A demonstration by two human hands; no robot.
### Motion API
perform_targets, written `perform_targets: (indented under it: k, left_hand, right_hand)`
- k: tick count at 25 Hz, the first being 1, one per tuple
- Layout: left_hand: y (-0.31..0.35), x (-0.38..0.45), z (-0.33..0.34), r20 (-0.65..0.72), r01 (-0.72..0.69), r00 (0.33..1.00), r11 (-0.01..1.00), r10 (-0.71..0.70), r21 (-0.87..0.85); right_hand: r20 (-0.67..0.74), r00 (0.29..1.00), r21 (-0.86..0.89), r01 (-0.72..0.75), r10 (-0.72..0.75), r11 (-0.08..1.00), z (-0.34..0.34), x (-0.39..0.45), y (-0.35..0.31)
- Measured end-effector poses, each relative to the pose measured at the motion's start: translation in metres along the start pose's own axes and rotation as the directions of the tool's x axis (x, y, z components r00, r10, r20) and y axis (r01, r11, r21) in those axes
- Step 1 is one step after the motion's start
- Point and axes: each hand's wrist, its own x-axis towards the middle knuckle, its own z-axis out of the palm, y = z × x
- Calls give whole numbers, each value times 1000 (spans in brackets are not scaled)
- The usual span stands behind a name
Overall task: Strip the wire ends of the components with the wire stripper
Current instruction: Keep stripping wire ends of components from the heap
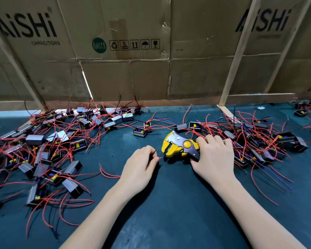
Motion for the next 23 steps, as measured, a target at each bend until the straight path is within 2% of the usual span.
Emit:
perform_targets:
  k: [4,6,17,23]
  left_hand:
    - [2,0,3,-20,51,998,979,-56,-200]
    - [2,0,6,-35,76,996,966,-87,-247]
    - [1,5,9,-75,181,972,918,-221,-353]
    - [1,4,6,-52,186,973,900,-224,-393]
  right_hand:
    - [13,1000,4,3,-3,1000,-1,-1,-5]
    - [22,1000,10,-3,2,1000,0,-1,-6]
    - [79,997,41,-10,7,999,-2,-2,-14]
    - [152,988,30,-17,12,999,2,0,-12]
